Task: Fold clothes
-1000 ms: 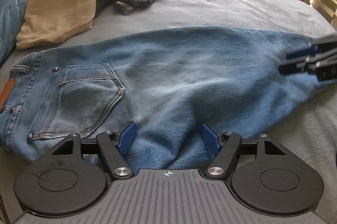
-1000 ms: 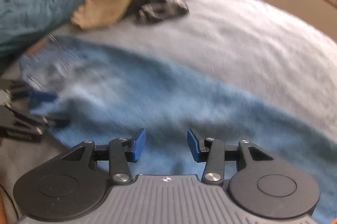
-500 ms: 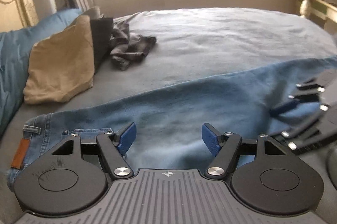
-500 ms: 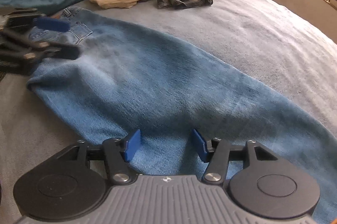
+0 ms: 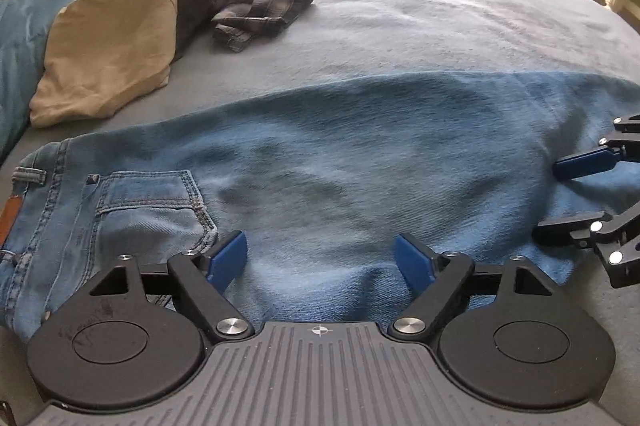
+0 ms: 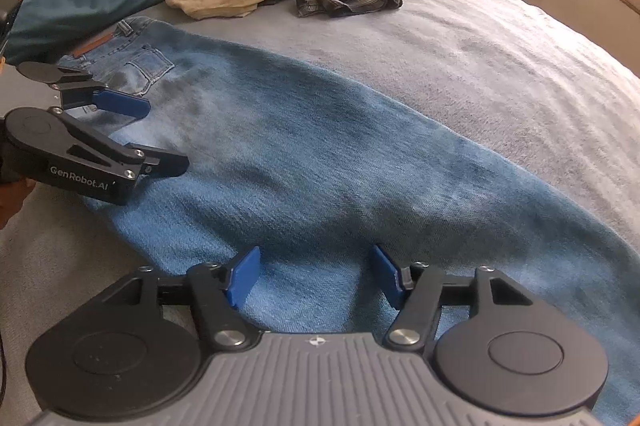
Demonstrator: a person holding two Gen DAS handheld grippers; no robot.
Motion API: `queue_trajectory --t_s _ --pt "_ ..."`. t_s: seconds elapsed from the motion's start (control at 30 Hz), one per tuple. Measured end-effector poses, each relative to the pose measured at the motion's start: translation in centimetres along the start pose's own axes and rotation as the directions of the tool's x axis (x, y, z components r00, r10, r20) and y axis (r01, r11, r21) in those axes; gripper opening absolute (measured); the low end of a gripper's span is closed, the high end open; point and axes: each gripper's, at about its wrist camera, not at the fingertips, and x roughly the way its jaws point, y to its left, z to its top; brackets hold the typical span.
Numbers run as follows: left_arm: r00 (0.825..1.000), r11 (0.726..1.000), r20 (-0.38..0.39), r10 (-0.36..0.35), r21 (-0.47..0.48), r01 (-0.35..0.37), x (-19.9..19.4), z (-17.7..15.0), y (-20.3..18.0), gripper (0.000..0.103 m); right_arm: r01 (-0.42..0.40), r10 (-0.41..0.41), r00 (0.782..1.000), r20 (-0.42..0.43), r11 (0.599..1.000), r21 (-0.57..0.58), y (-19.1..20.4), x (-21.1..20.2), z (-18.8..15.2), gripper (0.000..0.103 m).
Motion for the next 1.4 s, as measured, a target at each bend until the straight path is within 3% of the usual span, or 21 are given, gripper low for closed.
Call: queue_trajectory --t_s 0.17,0.3,0.5,0.67,0.87,1.0,1.1,1.23,1.4 --pt "1.0 0.999 -0.024 -0.011 -0.044 0.01 0.2 0.3 0.5 0.09 -0.007 0.007 1.0 -0.007 1.0 0.021 -0.2 -0.1 0.2 0.068" --pt "0.999 0.998 -0.041 -0.006 -0.056 0.004 0.3 0.5 0.2 0.098 -0.015 0.016 1.0 -0.019 0.999 0.033 -0.1 0.0 0.4 0.076" --pt "0.996 0.997 -0.087 0.002 -0.079 -0.009 0.6 1.0 0.2 0.102 -0.023 0.024 0.999 -0.027 0.999 0.036 0.0 0.2 0.6 0.082" --pt "0.994 0.996 -0.105 0.015 -0.086 -0.024 0.7 1.1 0.0 0.103 -0.027 0.028 0.999 -0.032 0.999 0.045 0.0 0.1 0.7 0.084" --pt "0.99 0.993 -0.137 0.026 -0.111 -0.042 0.9 1.6 0.2 0.103 -0.023 0.027 0.999 -0.021 0.986 0.166 -2.3 -1.5 2.0 0.084" --pt "0.988 0.992 -0.148 0.037 -0.116 -0.055 1.0 1.7 0.0 0.103 0.069 -0.07 0.998 -0.004 0.979 0.191 -4.1 -1.8 2.3 0.084" --pt "0.987 0.991 -0.157 0.039 -0.123 -0.059 1.1 1.8 0.1 0.103 0.096 -0.085 0.995 -0.06 0.97 0.225 -5.3 -0.4 1.3 0.084" --pt "0.986 0.99 -0.161 0.043 -0.129 -0.064 1.2 1.9 0.0 0.103 0.109 -0.101 0.993 -0.057 0.981 0.159 -4.2 0.1 0.4 0.096" --pt "0.986 0.989 -0.16 0.05 -0.132 -0.071 1.2 1.9 -0.1 0.103 0.096 -0.086 0.994 -0.066 0.98 0.172 -4.3 0.2 0.6 0.1"
